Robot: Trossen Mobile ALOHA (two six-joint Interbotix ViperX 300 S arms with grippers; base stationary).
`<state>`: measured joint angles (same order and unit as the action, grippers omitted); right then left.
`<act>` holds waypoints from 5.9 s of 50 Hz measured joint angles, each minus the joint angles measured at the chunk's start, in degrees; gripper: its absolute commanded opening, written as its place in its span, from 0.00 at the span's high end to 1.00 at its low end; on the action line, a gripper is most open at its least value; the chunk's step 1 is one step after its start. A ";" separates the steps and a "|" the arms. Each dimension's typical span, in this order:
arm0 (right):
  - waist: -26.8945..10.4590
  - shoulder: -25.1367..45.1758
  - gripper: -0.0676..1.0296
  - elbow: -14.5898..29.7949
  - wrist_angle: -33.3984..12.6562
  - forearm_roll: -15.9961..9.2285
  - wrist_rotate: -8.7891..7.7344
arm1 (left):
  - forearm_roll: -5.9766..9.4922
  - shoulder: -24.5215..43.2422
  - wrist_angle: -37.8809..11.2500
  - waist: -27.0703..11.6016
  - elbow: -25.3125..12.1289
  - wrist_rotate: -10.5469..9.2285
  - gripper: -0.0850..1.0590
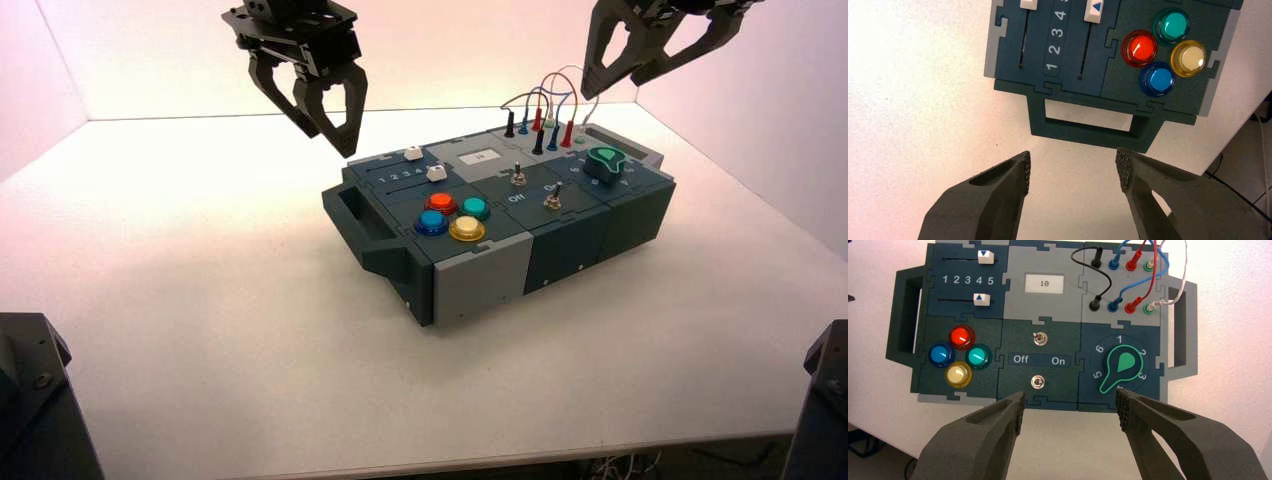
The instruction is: Flip the bottom switch off with the right gripper.
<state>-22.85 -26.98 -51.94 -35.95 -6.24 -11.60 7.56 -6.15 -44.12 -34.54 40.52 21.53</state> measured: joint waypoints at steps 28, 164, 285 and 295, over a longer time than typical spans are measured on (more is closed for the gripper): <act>-0.35 0.26 0.08 0.00 -0.09 -0.09 0.00 | 0.00 1.49 0.09 0.09 0.00 -0.09 0.16; -6.86 23.73 0.53 6.86 -3.08 1.49 0.53 | 2.20 12.92 14.06 -2.02 5.54 -31.55 0.16; -11.69 24.61 0.67 7.73 -3.96 3.52 0.44 | 1.76 12.66 13.54 -2.20 5.71 -31.11 0.16; -12.57 23.12 0.46 7.65 -3.69 7.21 4.04 | 1.85 12.66 13.71 -2.37 5.71 -31.11 0.16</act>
<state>-35.42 -3.87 -44.30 -39.64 0.97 -7.56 9.40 6.50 -30.41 -36.91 46.23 -9.58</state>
